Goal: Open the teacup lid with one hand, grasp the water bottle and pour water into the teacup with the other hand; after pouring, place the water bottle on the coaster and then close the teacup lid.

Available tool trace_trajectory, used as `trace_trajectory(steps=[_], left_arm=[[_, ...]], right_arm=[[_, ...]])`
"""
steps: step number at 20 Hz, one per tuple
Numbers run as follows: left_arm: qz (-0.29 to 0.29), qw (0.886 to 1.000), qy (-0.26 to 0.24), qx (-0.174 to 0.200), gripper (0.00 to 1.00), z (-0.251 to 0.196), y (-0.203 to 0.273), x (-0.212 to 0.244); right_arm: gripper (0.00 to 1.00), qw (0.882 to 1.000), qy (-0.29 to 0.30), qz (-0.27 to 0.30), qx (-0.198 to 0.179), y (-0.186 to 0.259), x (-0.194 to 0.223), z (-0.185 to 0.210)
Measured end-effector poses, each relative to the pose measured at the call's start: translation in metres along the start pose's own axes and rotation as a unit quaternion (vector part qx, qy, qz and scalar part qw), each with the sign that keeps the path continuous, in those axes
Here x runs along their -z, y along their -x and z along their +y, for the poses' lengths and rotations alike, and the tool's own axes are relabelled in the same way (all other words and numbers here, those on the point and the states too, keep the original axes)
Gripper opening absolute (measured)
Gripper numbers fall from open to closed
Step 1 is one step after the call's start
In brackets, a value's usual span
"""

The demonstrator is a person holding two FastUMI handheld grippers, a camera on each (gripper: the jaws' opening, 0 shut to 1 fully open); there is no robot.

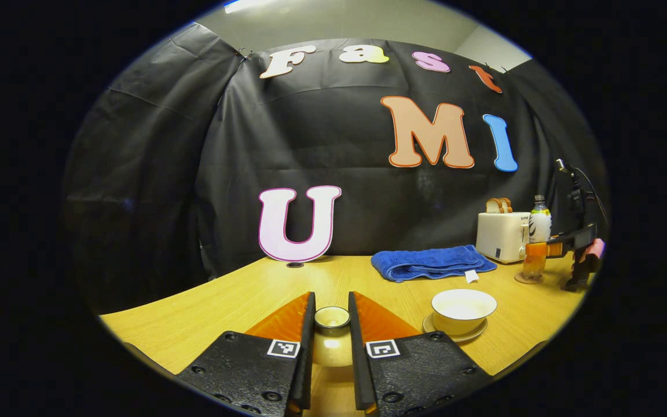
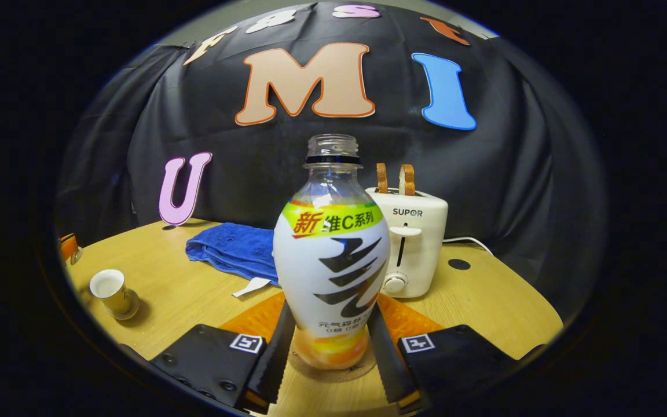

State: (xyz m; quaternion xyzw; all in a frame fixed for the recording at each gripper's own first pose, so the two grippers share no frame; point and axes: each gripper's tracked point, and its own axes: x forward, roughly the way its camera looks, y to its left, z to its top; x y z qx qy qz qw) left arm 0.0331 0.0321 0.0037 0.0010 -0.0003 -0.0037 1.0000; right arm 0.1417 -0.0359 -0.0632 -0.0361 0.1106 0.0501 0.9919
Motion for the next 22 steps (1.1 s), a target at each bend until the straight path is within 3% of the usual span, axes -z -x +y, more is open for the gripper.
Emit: trace_trajectory(steps=[3,9,11,12,13,14,19,20,22], left_arm=[[0.000,1.000,0.000,0.000,0.27,0.000,0.000,0.000],[0.001,1.000,0.000,0.002,0.27,0.000,0.000,0.000],[0.001,1.000,0.000,0.004,0.27,-0.001,0.001,-0.001],[0.000,1.000,0.000,0.005,0.27,-0.001,0.001,0.000],[0.000,1.000,0.000,0.005,0.27,0.000,0.000,-0.001],[0.000,1.000,0.000,0.006,0.27,-0.001,0.001,0.000],[0.000,1.000,0.000,0.018,0.27,-0.004,-0.001,-0.001],[0.000,1.000,0.001,0.021,0.27,-0.005,-0.001,0.000],[0.000,0.999,0.001,0.038,0.27,-0.014,-0.005,0.000]], right_arm=[[0.75,1.000,-0.011,0.002,-0.008,0.000,0.003,0.001],[0.96,1.000,-0.002,-0.006,-0.016,0.017,0.009,0.004],[0.91,1.000,0.008,-0.010,-0.012,0.026,0.012,0.004],[0.96,1.000,0.007,-0.013,-0.012,0.032,0.011,0.005],[0.92,1.000,0.004,-0.015,-0.012,0.035,0.011,0.005],[0.96,1.000,-0.001,-0.017,-0.012,0.040,0.012,0.006],[0.96,0.999,-0.024,-0.029,-0.014,0.069,0.015,0.005],[0.92,0.999,-0.025,-0.034,-0.012,0.075,0.014,0.003],[0.96,0.998,-0.027,-0.052,-0.004,0.088,0.010,0.000]])
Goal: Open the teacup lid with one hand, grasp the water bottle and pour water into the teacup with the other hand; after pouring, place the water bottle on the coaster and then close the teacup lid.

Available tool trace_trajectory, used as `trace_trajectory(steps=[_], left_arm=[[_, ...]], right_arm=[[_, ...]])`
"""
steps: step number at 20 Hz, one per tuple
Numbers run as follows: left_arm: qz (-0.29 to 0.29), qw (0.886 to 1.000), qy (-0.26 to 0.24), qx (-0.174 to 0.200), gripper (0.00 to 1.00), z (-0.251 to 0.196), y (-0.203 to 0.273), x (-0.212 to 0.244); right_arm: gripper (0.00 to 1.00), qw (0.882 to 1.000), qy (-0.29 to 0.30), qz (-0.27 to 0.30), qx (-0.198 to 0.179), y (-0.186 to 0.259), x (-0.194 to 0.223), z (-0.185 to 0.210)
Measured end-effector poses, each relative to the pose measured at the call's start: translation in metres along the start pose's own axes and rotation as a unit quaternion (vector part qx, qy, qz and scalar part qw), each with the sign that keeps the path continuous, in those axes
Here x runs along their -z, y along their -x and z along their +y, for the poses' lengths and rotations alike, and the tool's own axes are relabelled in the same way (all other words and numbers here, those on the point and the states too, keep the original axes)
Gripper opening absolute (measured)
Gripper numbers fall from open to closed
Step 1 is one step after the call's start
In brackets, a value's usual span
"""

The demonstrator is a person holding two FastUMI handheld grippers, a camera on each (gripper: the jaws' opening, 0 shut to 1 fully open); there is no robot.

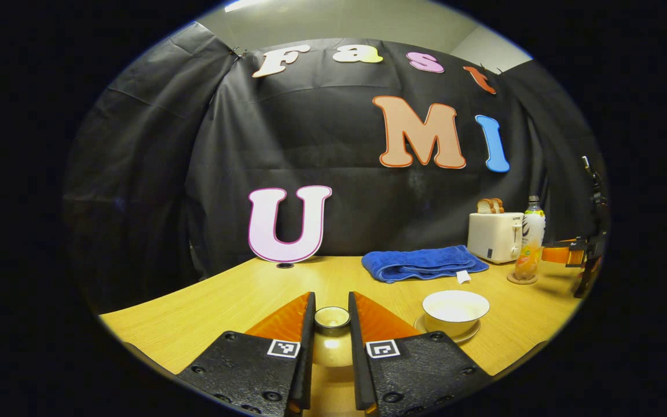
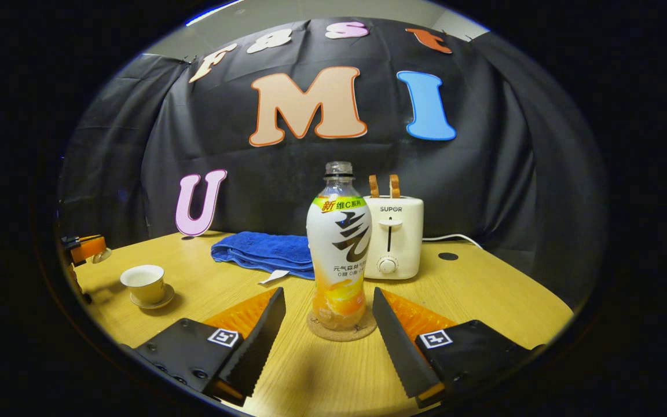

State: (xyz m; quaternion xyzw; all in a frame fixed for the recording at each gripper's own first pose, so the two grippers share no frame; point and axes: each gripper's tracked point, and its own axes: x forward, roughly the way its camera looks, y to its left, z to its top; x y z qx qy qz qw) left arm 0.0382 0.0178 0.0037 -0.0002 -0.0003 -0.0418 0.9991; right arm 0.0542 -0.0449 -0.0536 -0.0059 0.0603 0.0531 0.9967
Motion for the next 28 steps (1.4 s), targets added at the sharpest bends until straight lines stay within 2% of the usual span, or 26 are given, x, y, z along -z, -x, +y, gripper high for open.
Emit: trace_trajectory(steps=[4,5,6,7,8,9,10,11,12,13,15,16,17,18,20,25,26,28], left_arm=[[0.000,0.999,0.001,0.035,0.27,-0.024,-0.018,-0.001],[0.002,0.999,0.001,0.044,0.27,-0.030,-0.022,0.001],[0.001,0.998,0.003,0.057,0.27,-0.037,-0.025,0.000],[0.001,0.997,0.003,0.079,0.27,-0.050,-0.029,0.000],[0.000,0.995,0.004,0.097,0.27,-0.060,-0.031,-0.001],[-0.001,0.993,0.005,0.114,0.27,-0.070,-0.034,-0.001],[0.001,0.991,0.005,0.131,0.27,-0.079,-0.036,-0.001],[0.000,0.989,0.005,0.144,0.27,-0.087,-0.037,-0.001],[0.000,0.987,0.005,0.159,0.27,-0.095,-0.039,-0.001],[0.000,0.985,0.005,0.171,0.27,-0.103,-0.039,-0.001],[0.000,0.981,0.005,0.193,0.26,-0.116,-0.041,-0.001],[0.001,0.979,0.005,0.204,0.26,-0.122,-0.041,-0.001],[0.001,0.977,0.004,0.215,0.26,-0.127,-0.041,0.000],[0.001,0.975,0.004,0.220,0.26,-0.130,-0.042,-0.001],[0.008,0.973,-0.001,0.229,0.26,-0.135,-0.043,0.001],[0.049,0.963,-0.042,0.263,0.26,-0.155,-0.042,0.017],[0.055,0.961,-0.049,0.268,0.26,-0.157,-0.042,0.019],[0.063,0.959,-0.057,0.270,0.27,-0.158,-0.042,0.022]], right_arm=[[0.96,0.999,-0.002,-0.051,0.017,0.026,-0.015,-0.007],[0.92,0.998,-0.004,-0.061,0.024,0.032,-0.016,-0.010],[0.95,0.998,-0.004,-0.056,0.026,0.036,-0.015,-0.011],[0.92,0.998,-0.004,-0.057,0.029,0.043,-0.015,-0.012],[0.99,0.998,-0.004,-0.058,0.032,0.047,-0.015,-0.013],[0.96,0.998,-0.004,-0.057,0.035,0.050,-0.014,-0.013],[1.00,0.998,-0.004,-0.059,0.037,0.053,-0.015,-0.014],[0.92,0.998,-0.004,-0.058,0.038,0.055,-0.014,-0.014],[0.92,0.998,-0.004,-0.058,0.040,0.057,-0.014,-0.014],[0.99,0.997,-0.004,-0.058,0.042,0.059,-0.014,-0.016],[0.99,0.997,-0.004,-0.058,0.047,0.061,-0.015,-0.017],[0.92,0.997,-0.004,-0.058,0.049,0.063,-0.014,-0.018],[0.95,0.997,-0.004,-0.058,0.050,0.064,-0.014,-0.019],[0.99,0.997,-0.004,-0.058,0.051,0.065,-0.014,-0.019],[0.92,0.997,-0.004,-0.058,0.058,0.068,-0.014,-0.021],[0.92,0.995,-0.005,-0.059,0.086,0.072,-0.014,-0.029],[0.95,0.994,-0.005,-0.059,0.089,0.072,-0.014,-0.031],[0.92,0.994,-0.005,-0.060,0.095,0.073,-0.014,-0.033]])
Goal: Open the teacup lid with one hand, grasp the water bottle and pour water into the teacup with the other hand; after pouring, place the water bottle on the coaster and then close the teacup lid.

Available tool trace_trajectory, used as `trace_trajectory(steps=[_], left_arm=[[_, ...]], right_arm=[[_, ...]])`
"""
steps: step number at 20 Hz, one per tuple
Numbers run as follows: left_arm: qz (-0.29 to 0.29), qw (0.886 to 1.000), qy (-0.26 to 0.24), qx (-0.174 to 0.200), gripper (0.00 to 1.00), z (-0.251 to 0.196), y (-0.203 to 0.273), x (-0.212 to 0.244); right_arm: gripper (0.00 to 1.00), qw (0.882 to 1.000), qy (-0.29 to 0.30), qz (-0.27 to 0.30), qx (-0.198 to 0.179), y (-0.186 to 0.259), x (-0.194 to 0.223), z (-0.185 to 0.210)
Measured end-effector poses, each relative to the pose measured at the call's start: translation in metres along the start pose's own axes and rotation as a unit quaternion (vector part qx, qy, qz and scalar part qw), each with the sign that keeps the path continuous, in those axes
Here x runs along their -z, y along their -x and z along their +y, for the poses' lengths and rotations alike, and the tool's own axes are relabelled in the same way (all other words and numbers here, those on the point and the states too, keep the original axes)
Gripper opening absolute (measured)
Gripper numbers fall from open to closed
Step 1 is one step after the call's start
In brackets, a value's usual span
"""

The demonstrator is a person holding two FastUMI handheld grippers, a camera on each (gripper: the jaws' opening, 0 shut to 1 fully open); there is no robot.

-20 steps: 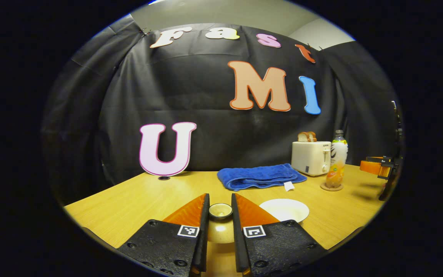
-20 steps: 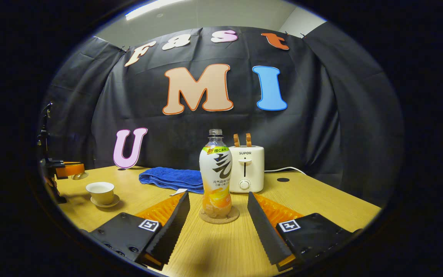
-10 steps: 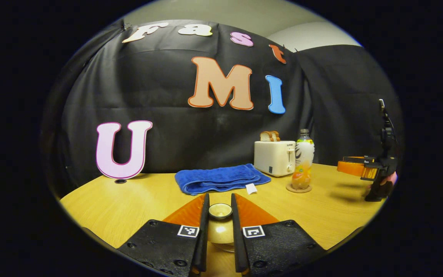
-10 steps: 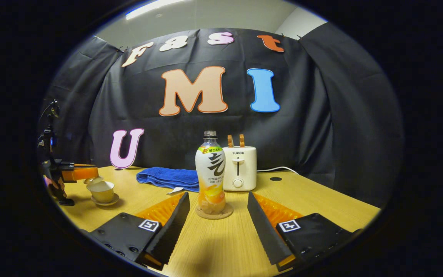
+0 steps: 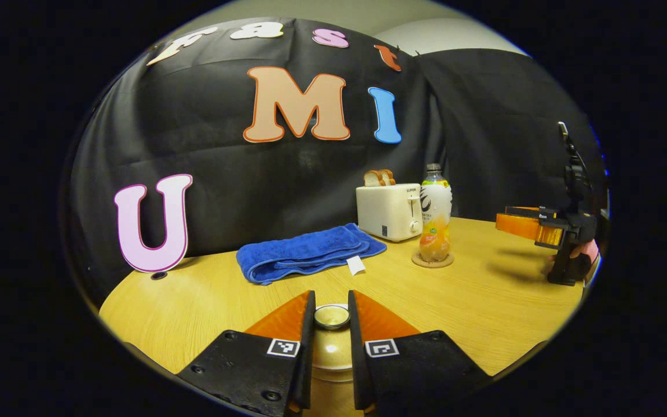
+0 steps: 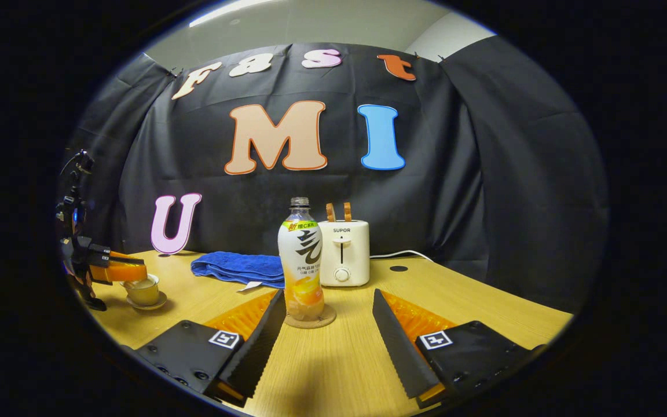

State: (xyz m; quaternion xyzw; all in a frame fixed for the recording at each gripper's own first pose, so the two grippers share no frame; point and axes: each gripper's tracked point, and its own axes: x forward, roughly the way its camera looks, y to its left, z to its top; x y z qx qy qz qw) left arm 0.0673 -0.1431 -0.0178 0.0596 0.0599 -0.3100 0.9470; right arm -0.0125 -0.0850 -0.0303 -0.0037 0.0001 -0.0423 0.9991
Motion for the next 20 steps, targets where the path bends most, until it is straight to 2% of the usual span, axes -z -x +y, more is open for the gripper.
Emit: trace_trajectory(steps=[2,4,7,8,9,10,11,12,14,15,20], left_arm=[[-0.001,1.000,0.000,-0.002,0.27,0.001,0.001,0.000],[0.001,1.000,0.000,-0.003,0.27,0.001,0.000,0.000],[0.008,1.000,-0.003,-0.009,0.33,0.002,0.000,0.002],[0.018,1.000,-0.008,-0.009,0.52,0.000,-0.003,0.005],[0.025,1.000,-0.014,-0.010,0.61,0.000,-0.002,0.008],[0.025,0.999,-0.018,-0.012,0.79,0.000,-0.003,0.007],[0.024,0.999,-0.020,-0.013,0.81,0.000,-0.002,0.007],[0.019,0.999,-0.023,-0.015,0.88,0.000,-0.002,0.005],[0.013,0.999,-0.029,-0.018,0.97,-0.001,0.000,0.002],[0.010,0.999,-0.034,-0.020,0.97,-0.001,0.000,0.002],[-0.010,0.998,-0.044,-0.034,0.97,0.002,0.005,-0.004]], right_arm=[[0.92,1.000,0.000,0.000,0.000,0.000,0.000,0.001],[0.96,1.000,0.000,0.000,0.001,0.000,0.001,0.001],[0.92,1.000,0.000,0.000,0.001,-0.001,0.001,0.001],[0.99,1.000,0.000,0.000,0.001,-0.001,0.001,0.001],[0.95,1.000,0.000,-0.001,0.001,-0.001,0.001,0.001],[0.92,1.000,0.000,0.000,0.001,-0.001,0.001,0.001],[0.95,1.000,0.000,-0.001,0.001,0.000,0.001,0.002],[0.92,1.000,0.000,-0.001,0.001,-0.001,0.001,0.002],[0.92,1.000,0.000,-0.001,0.001,-0.001,0.001,0.001],[0.95,1.000,0.000,-0.001,0.001,-0.001,0.001,0.002],[0.92,1.000,0.000,-0.001,0.001,0.000,0.001,0.002]])
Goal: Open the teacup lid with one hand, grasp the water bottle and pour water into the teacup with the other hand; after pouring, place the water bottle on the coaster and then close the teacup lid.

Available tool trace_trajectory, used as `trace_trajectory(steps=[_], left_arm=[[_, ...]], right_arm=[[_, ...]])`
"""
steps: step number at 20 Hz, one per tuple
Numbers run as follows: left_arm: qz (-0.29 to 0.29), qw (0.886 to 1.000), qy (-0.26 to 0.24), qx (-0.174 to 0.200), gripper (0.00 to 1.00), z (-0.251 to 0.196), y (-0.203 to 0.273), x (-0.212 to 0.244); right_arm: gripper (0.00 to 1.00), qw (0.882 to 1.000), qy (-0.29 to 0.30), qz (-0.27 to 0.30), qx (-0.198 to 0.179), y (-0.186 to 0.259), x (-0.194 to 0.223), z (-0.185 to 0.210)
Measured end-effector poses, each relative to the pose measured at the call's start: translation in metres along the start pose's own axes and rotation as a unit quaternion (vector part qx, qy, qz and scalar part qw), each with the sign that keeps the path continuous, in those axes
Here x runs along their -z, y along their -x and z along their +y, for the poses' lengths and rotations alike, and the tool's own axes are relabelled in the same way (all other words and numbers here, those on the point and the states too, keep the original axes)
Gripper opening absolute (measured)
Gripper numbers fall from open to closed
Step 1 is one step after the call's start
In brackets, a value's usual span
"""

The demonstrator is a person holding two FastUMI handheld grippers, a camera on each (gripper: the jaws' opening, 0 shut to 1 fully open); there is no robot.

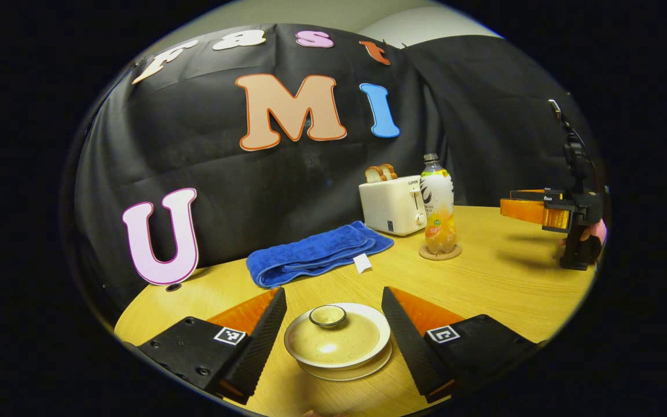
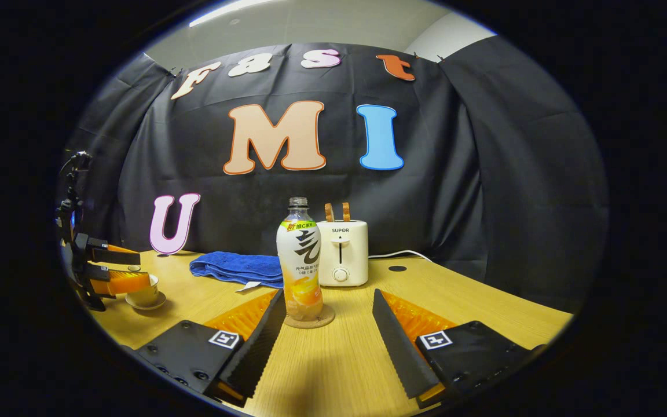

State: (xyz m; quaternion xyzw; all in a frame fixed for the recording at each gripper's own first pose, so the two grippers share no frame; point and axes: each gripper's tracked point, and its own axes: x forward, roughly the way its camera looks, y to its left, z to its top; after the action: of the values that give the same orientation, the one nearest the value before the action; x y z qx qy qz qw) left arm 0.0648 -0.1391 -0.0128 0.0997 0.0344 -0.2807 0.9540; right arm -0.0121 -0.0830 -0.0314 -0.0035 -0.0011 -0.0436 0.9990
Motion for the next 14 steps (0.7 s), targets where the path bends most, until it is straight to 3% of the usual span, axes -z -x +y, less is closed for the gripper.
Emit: trace_trajectory(steps=[5,9,14], left_arm=[[-0.050,0.998,0.035,-0.029,0.96,0.015,0.014,-0.013],[-0.067,0.993,0.092,-0.038,0.96,0.026,0.030,-0.012],[-0.054,0.987,0.094,-0.122,0.96,0.060,0.053,-0.001]], right_arm=[[0.92,1.000,0.000,0.000,0.000,-0.002,0.001,0.000],[0.92,1.000,0.000,0.000,0.000,-0.001,0.001,-0.001],[0.96,1.000,0.000,0.000,0.000,-0.002,0.001,-0.001]])
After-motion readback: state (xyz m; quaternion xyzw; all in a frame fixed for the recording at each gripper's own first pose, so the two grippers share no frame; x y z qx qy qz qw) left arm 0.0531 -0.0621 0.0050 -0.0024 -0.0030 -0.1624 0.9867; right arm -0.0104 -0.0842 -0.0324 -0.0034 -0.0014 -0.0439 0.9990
